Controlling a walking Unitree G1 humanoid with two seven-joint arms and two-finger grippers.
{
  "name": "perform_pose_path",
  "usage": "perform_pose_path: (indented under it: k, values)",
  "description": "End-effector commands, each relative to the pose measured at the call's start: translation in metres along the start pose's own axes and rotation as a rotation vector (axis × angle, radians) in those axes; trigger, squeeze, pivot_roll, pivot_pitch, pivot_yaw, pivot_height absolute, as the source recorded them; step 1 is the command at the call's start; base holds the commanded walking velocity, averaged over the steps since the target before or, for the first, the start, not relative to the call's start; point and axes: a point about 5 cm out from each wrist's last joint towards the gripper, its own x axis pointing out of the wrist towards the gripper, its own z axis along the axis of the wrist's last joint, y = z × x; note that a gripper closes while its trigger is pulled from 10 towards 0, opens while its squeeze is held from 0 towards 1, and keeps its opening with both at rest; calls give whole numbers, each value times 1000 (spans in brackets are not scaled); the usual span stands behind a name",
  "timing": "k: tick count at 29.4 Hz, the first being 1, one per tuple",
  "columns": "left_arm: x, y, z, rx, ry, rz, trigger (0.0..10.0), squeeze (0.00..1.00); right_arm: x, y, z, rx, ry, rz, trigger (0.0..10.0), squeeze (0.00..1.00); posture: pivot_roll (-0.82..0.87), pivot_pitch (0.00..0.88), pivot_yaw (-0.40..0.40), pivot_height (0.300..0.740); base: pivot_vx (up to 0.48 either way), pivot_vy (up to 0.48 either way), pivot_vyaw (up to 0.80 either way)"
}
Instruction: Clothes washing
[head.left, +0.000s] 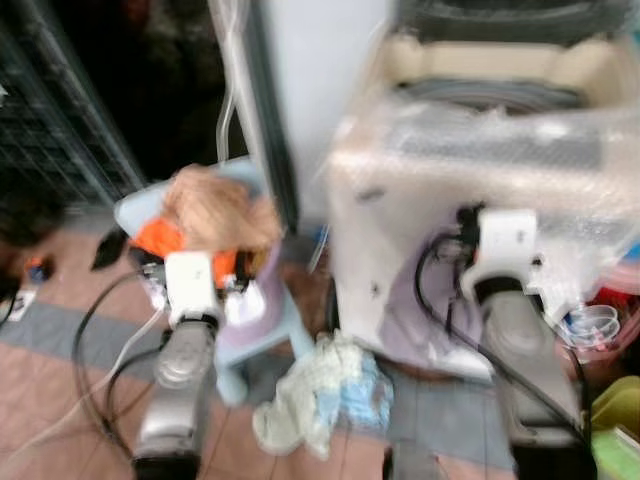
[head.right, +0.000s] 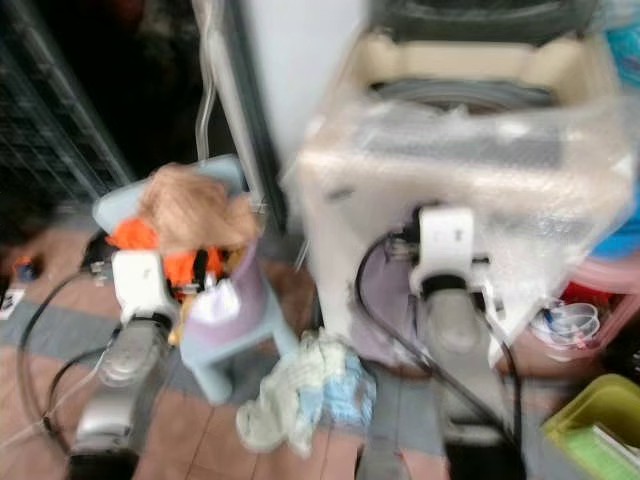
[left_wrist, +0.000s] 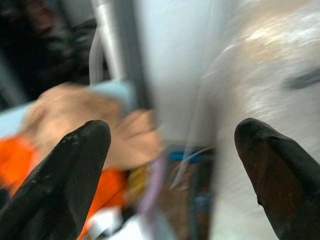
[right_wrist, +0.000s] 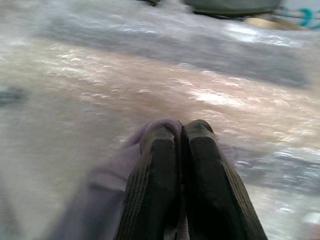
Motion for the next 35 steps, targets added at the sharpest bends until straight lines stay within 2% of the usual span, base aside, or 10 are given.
perform_pose_path:
  k: [1,8,12,14,16,22,28,30,35]
  values:
    - [-3,16,-3,16,14,56,10000,0,0,13,18,20,-87,50,10000,0,-118,0,123,740,0,0,-800]
    - [-5,14,-7,10,31,42,10000,0,-9,11,7,5,-55,54,10000,0,-124,0,123,740,0,0,-800]
    - [-5,14,-6,7,27,41,10000,0,-7,10,9,0,-61,61,10000,0,-126,0,124,740,0,0,-800]
    - [-4,14,-4,3,18,48,10000,0,-1,13,14,-7,-83,107,10000,0,-129,0,125,740,0,0,-800]
    - [-3,14,-1,-5,1,53,10000,0,8,18,25,-42,-135,195,10000,0,-128,0,123,740,0,0,-262]
    - [-2,14,1,-9,-9,54,10000,0,19,19,43,-35,-196,268,10000,0,-124,0,116,740,0,0,0]
    - [-4,14,-1,-25,-6,68,10000,0,38,24,87,-107,-368,406,10000,0,-121,0,119,740,124,0,249]
    - [-3,13,0,-25,-8,64,10000,0,47,22,105,-127,-419,413,10000,0,-121,0,119,740,274,0,594]
    - [-1,13,1,-26,-11,65,10000,0,57,20,124,-142,-469,439,10000,0,-120,0,121,740,280,0,554]
